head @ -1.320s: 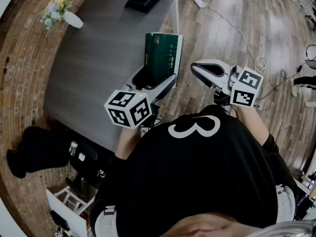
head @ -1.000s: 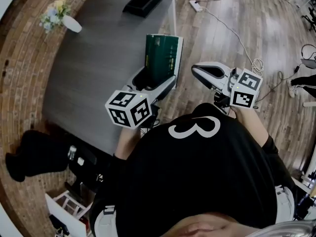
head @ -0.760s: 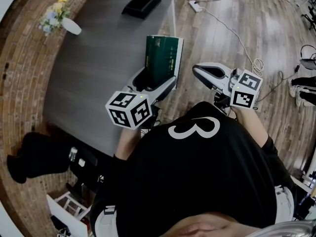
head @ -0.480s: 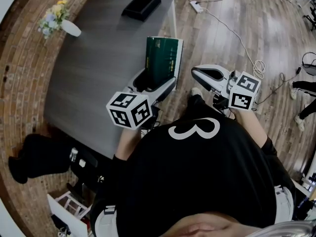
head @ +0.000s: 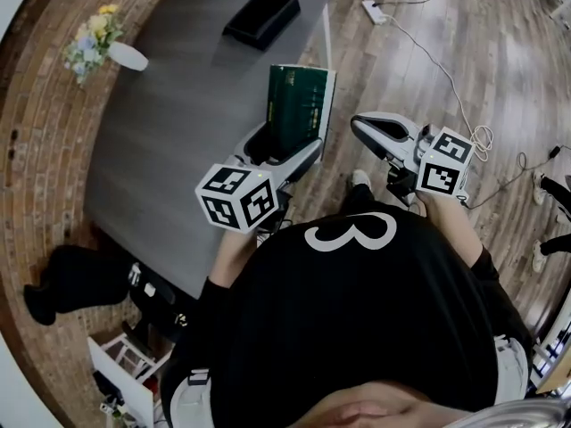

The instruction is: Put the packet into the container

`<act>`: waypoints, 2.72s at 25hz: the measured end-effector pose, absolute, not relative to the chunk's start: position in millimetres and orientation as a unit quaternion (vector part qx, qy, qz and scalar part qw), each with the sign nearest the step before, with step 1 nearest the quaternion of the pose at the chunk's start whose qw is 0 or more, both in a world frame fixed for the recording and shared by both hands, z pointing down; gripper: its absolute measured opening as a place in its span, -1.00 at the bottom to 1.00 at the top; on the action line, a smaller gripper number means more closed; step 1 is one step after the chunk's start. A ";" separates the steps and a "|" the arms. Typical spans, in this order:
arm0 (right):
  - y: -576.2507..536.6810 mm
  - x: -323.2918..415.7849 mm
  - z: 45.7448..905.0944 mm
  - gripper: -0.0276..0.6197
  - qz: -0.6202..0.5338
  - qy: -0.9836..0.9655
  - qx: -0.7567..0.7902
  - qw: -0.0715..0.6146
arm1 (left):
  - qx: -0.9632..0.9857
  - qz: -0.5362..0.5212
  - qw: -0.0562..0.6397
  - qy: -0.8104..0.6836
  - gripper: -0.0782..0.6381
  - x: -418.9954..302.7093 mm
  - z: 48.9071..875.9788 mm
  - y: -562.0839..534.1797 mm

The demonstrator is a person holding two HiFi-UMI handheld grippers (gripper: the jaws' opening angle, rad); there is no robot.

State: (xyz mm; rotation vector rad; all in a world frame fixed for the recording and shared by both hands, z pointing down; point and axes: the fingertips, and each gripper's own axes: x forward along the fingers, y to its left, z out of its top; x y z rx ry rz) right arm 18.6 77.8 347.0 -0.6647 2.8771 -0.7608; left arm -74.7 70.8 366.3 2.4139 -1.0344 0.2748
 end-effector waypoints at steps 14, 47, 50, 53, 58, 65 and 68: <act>-69.4 98.8 323.9 -0.91 -0.240 0.952 -0.183 0.059 | 0.870 0.108 0.216 -0.429 0.49 -9.8 341.7 -67.1; -243.3 23.1 344.3 -0.91 -0.287 0.940 -0.183 0.027 | 0.856 0.238 0.072 -0.454 0.48 -128.9 341.4 -290.8; -248.9 21.3 351.0 -0.91 -0.294 0.937 -0.188 0.020 | 0.858 0.262 0.065 -0.437 0.48 -134.3 356.4 -302.3; -254.7 22.5 358.2 -0.91 -0.301 0.933 -0.194 0.017 | 0.857 0.290 0.056 -0.422 0.48 -137.7 376.0 -312.5; -260.4 22.8 369.8 -0.91 -0.313 0.928 -0.205 0.008 | 0.856 0.329 0.045 -0.395 0.48 -145.6 413.1 -327.3; -268.1 28.9 381.8 -0.91 -0.325 0.920 -0.220 0.000 | 0.856 0.354 0.071 -0.371 0.48 -146.8 453.1 -338.7; -269.3 29.1 384.5 -0.91 -0.329 0.917 -0.224 -0.005 | 0.854 0.367 0.078 -0.359 0.48 -147.3 467.3 -340.7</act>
